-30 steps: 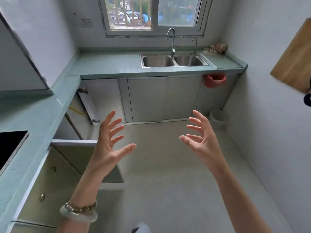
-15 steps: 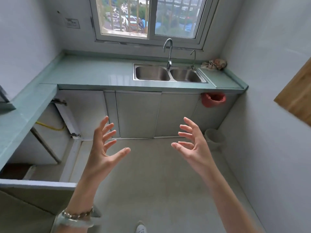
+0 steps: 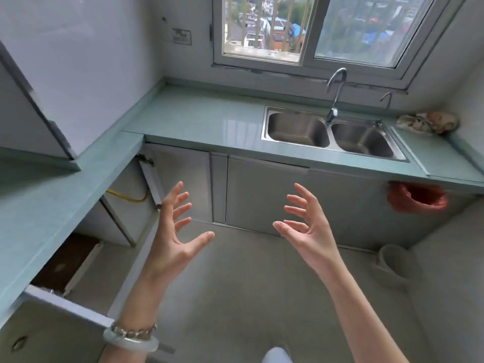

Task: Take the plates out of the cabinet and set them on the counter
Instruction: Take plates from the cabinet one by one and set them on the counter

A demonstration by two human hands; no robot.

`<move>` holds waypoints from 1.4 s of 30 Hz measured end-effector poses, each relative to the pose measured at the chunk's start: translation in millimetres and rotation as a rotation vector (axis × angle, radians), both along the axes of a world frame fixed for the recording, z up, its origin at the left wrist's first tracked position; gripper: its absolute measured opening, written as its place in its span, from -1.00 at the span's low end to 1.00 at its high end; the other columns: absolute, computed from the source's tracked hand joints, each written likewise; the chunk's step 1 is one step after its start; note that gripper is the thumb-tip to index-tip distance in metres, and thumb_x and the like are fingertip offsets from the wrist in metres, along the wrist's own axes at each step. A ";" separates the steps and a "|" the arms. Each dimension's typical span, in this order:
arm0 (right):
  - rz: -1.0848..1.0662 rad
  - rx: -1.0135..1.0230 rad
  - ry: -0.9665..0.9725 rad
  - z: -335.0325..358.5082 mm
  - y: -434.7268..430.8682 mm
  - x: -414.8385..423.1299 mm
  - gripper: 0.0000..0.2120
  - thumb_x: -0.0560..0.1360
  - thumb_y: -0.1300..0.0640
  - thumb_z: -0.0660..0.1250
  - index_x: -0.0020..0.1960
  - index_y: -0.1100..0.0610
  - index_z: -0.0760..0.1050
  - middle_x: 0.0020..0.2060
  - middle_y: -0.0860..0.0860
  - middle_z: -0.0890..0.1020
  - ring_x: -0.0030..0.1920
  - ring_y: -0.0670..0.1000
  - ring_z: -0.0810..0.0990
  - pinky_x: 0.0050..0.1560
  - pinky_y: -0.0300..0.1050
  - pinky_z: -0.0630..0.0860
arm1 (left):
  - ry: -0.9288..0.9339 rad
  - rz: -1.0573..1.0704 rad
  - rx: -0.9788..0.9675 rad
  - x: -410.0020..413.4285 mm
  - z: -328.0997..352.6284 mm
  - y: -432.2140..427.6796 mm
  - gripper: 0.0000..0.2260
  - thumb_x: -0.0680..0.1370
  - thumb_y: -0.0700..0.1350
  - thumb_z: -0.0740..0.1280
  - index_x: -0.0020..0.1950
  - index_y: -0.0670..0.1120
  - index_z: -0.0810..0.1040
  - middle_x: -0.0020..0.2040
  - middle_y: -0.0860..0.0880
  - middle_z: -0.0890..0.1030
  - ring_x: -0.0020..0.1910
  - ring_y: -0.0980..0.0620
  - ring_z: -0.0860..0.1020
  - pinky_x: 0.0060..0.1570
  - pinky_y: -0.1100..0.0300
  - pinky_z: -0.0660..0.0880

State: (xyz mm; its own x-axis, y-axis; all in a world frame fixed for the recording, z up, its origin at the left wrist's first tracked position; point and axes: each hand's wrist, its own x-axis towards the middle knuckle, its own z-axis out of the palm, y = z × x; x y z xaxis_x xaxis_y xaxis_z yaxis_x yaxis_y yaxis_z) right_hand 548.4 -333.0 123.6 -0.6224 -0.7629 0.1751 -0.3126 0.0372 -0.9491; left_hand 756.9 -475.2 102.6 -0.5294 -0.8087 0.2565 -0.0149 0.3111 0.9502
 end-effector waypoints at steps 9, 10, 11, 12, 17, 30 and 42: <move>0.407 0.027 -0.025 -19.3 -164.0 -44.4 -0.29 0.38 0.24 0.49 0.39 -0.17 0.28 0.20 -0.14 0.51 0.17 -0.13 0.54 0.16 -0.04 0.55 | -0.034 0.386 0.040 -6.4 -28.6 -75.4 -0.11 0.30 -0.18 0.54 0.46 0.28 0.16 0.38 0.10 0.36 0.34 0.18 0.39 0.30 0.11 0.37; 0.461 0.028 -0.025 -21.6 -185.2 -50.2 -0.29 0.38 0.24 0.49 0.38 -0.18 0.28 0.20 -0.14 0.52 0.17 -0.13 0.54 0.16 -0.04 0.55 | -0.032 0.443 0.051 -10.0 -31.8 -84.2 -0.12 0.29 -0.14 0.53 0.46 0.28 0.15 0.38 0.10 0.36 0.34 0.18 0.40 0.29 0.12 0.37; 0.514 0.037 -0.030 -23.2 -207.3 -56.6 -0.30 0.38 0.24 0.48 0.38 -0.18 0.28 0.20 -0.13 0.52 0.17 -0.13 0.54 0.16 -0.04 0.55 | -0.025 0.504 0.064 -14.3 -33.6 -92.4 -0.13 0.28 -0.12 0.51 0.46 0.28 0.15 0.39 0.11 0.35 0.34 0.17 0.40 0.29 0.13 0.37; 0.565 0.043 -0.033 -24.2 -229.6 -62.3 -0.30 0.39 0.25 0.48 0.39 -0.16 0.29 0.21 -0.12 0.52 0.17 -0.12 0.54 0.16 -0.03 0.55 | -0.020 0.561 0.073 -19.1 -34.1 -99.5 -0.13 0.27 -0.12 0.51 0.45 0.29 0.15 0.38 0.11 0.35 0.34 0.17 0.40 0.29 0.13 0.38; 0.843 0.085 -0.036 -26.6 -323.4 -78.9 -0.31 0.40 0.22 0.47 0.41 -0.15 0.28 0.21 -0.18 0.51 0.17 -0.17 0.54 0.14 -0.11 0.55 | -0.019 0.822 0.114 -45.8 -35.2 -122.8 -0.15 0.27 -0.14 0.49 0.43 0.28 0.16 0.38 0.13 0.35 0.33 0.17 0.40 0.27 0.17 0.38; 1.300 0.166 -0.007 -62.5 -435.2 -19.2 -0.31 0.40 0.24 0.47 0.41 -0.12 0.28 0.22 -0.08 0.51 0.19 -0.12 0.53 0.15 -0.04 0.55 | -0.015 1.294 0.185 -45.2 -43.7 -122.2 -0.22 0.31 -0.01 0.50 0.46 0.17 0.22 0.40 0.12 0.39 0.34 0.13 0.42 0.28 0.13 0.40; 1.310 0.221 0.069 -86.2 -494.3 29.8 -0.30 0.39 0.21 0.48 0.42 -0.09 0.28 0.21 -0.11 0.51 0.20 -0.11 0.52 0.12 -0.08 0.55 | 0.001 1.367 0.193 1.2 -69.9 -163.6 -0.24 0.36 -0.15 0.48 0.49 0.07 0.22 0.41 0.06 0.40 0.36 0.09 0.41 0.32 0.06 0.39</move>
